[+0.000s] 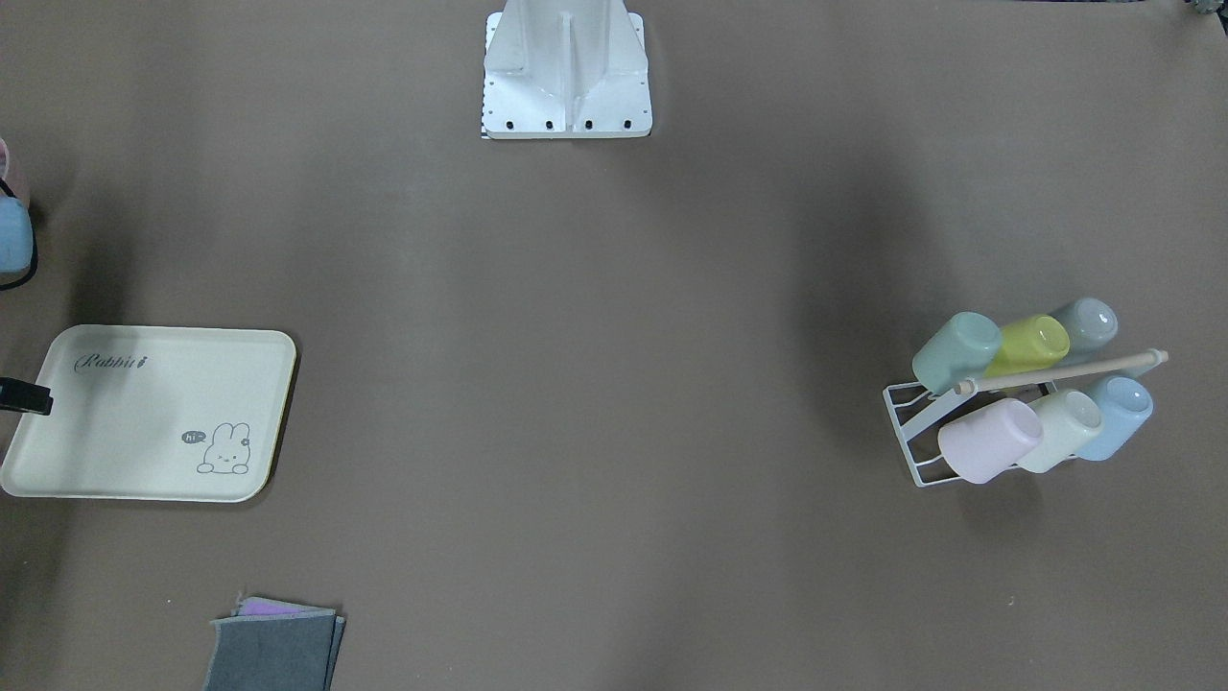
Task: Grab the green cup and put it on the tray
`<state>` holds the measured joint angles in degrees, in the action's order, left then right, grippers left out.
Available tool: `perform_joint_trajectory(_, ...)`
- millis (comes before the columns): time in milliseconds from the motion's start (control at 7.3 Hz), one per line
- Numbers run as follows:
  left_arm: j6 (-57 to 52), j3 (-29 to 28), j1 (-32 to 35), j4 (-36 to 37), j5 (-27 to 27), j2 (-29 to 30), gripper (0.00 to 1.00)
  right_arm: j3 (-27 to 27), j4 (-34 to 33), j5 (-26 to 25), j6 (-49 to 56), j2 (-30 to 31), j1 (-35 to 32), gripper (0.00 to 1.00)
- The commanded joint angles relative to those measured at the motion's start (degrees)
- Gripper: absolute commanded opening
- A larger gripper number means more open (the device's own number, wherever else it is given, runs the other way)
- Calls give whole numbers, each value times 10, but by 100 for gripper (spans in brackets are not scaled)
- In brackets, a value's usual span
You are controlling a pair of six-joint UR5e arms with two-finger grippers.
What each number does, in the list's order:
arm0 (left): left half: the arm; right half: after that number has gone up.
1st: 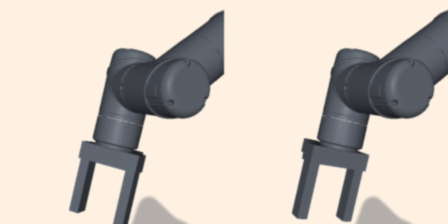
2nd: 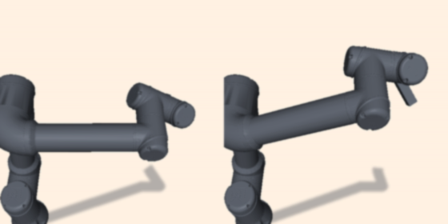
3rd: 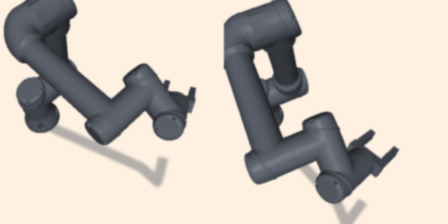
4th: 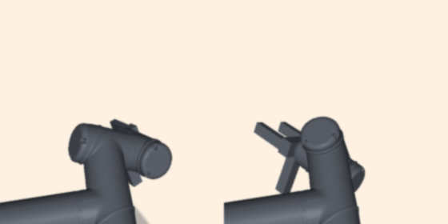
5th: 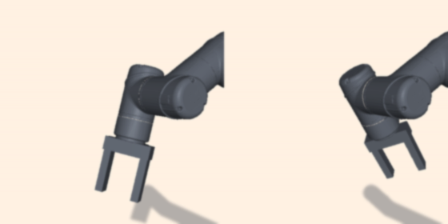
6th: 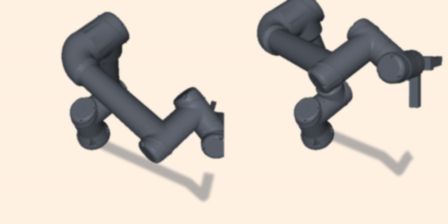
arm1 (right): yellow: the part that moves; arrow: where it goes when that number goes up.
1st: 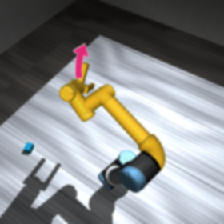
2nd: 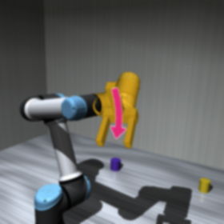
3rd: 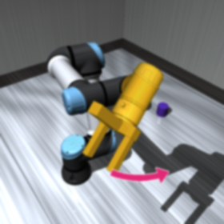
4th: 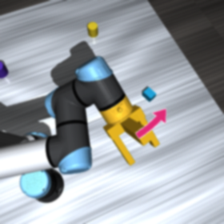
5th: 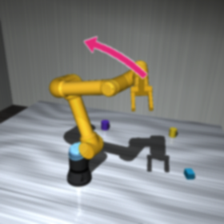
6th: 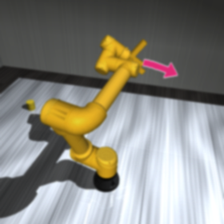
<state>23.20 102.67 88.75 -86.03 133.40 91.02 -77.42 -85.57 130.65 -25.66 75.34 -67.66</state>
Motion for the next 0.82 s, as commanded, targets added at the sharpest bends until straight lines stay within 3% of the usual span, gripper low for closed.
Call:
perform_joint_trajectory(0, 0, 90, -47, 60, -2, 16, 98, 23, 1, 4, 1, 0, 2, 94)
perform_joint_trajectory(411, 1, 142, -136, 59, -2, 66, 98, 24, 1, 2, 1, -3, 17, 79)
perform_joint_trajectory(548, 0, 149, -188, 58, -21, 117, 98, 23, 1, 2, 1, -3, 17, 68)
perform_joint_trajectory(685, -35, 193, -234, 55, -83, 114, 98, 24, 1, 2, 1, -2, 17, 60)
